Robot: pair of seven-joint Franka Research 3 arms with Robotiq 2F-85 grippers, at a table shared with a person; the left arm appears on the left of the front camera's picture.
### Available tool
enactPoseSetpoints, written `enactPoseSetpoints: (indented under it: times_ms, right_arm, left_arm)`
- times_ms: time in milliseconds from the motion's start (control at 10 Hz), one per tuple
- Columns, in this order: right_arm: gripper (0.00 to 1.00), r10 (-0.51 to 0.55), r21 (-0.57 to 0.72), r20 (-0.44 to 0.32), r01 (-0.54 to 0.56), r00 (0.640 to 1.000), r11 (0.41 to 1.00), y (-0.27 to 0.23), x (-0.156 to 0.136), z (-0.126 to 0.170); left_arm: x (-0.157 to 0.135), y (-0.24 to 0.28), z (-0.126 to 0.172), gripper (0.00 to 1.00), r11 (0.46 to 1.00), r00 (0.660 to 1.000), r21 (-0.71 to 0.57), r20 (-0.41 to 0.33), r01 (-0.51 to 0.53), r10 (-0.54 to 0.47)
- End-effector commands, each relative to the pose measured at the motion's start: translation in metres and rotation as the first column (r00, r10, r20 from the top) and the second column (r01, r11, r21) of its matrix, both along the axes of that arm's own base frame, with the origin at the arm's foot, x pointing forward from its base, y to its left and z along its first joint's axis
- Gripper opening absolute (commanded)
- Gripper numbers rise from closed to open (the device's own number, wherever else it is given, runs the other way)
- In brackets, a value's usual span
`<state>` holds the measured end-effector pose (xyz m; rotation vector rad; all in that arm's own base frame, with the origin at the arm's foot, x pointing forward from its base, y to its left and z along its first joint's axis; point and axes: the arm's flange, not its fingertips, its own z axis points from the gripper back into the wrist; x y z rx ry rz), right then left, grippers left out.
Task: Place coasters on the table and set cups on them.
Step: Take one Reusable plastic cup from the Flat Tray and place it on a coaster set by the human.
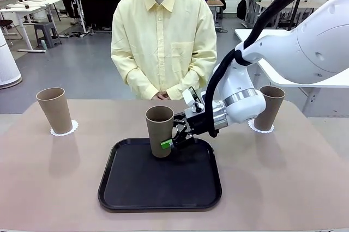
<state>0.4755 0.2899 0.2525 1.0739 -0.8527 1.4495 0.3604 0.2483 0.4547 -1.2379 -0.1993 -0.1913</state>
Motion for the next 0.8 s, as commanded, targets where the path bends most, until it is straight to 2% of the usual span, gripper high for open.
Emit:
enactPoseSetpoints:
  times_ms: [0, 200, 300, 400, 500, 600, 700]
  right_arm:
    - [1.00, 0.039, -0.028, -0.017, -0.039, 0.999, 0.999, 0.0127, 0.0070, -0.0021]
    - [1.00, 0.048, -0.028, -0.013, -0.049, 0.999, 0.998, 0.0167, 0.0072, -0.0037]
    - [0.89, 0.058, -0.015, -0.002, -0.058, 0.998, 0.998, 0.0159, 0.0074, -0.0043]
    - [0.43, 0.061, -0.010, 0.003, -0.061, 0.998, 0.998, 0.0151, 0.0075, -0.0048]
    - [0.32, 0.061, -0.003, 0.002, -0.061, 0.998, 0.998, 0.0150, 0.0081, -0.0054]
    - [0.00, 0.062, 0.000, 0.000, -0.062, 0.998, 0.998, 0.0144, 0.0080, -0.0060]
    - [0.00, 0.059, 0.003, 0.000, -0.059, 0.998, 0.998, 0.0137, 0.0081, -0.0063]
  left_arm:
    - [-0.0003, 0.0008, 0.0020, 1.00, 1.000, 1.000, -0.003, -0.005, -0.004, 0.004]
    - [-0.0003, 0.0008, 0.0020, 1.00, 1.000, 1.000, -0.003, -0.005, -0.004, 0.004]
    - [-0.0003, 0.0008, 0.0020, 1.00, 1.000, 1.000, -0.003, -0.005, -0.004, 0.004]
    - [-0.0003, 0.0008, 0.0020, 1.00, 1.000, 1.000, -0.003, -0.005, -0.004, 0.004]
    - [-0.0003, 0.0008, 0.0020, 1.00, 1.000, 1.000, -0.003, -0.005, -0.004, 0.004]
    - [-0.0003, 0.0008, 0.0020, 1.00, 1.000, 1.000, -0.003, -0.005, -0.004, 0.004]
    - [-0.0003, 0.0008, 0.0020, 1.00, 1.000, 1.000, -0.003, -0.005, -0.004, 0.004]
